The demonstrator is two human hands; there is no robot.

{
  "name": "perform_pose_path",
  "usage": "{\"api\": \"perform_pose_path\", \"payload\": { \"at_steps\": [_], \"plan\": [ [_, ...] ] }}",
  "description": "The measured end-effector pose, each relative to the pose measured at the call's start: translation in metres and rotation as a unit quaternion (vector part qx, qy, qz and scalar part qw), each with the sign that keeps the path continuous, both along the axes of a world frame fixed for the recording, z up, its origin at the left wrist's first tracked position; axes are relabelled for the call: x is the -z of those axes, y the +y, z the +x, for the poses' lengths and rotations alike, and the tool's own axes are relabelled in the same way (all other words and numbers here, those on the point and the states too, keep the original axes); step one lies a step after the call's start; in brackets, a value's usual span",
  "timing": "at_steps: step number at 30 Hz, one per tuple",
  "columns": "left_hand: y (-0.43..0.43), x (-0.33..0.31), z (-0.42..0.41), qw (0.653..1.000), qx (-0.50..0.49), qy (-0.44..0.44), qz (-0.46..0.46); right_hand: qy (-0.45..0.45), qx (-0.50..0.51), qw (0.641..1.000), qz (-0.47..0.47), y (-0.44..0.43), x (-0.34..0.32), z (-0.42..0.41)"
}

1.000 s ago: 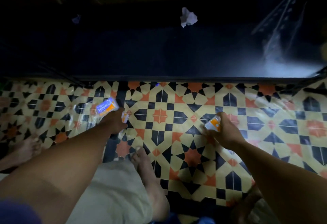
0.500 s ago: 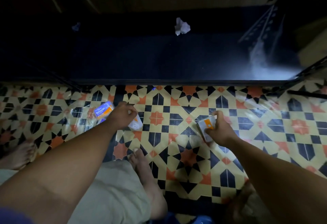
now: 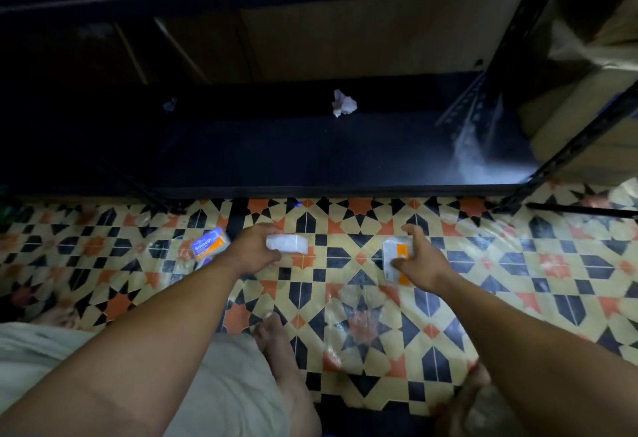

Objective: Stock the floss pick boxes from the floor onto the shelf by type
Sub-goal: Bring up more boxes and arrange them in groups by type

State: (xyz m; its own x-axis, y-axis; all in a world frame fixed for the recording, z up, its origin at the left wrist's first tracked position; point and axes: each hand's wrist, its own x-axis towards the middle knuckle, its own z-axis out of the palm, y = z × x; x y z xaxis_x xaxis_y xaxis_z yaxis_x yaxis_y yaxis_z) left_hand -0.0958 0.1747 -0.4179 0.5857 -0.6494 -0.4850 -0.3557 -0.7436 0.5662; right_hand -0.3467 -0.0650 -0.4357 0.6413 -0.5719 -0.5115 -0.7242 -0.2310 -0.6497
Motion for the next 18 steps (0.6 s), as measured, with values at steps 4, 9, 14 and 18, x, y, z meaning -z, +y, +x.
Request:
{"api": "perform_pose_path", "payload": {
  "at_steps": [4,9,14,18],
  "plan": [
    [-0.005,-0.018,-0.013,1.0,-0.017,-0.006,0.005,-0.042,0.037,0.998,0.036,0.006,-0.023,0.004],
    [-0.015,-0.059,-0.027,0.997,-0.046,-0.026,-0.048,-0.128,0.103,0.983,0.077,0.009,-0.053,0.009],
    [-0.025,-0.11,-0.03,0.991,-0.021,-0.045,-0.122,-0.205,0.135,0.964,0.103,0.012,-0.092,0.01],
    [-0.026,-0.154,-0.03,0.984,-0.003,-0.053,-0.171,-0.272,0.121,0.946,0.13,0.013,-0.125,0.012]
  ]
}}
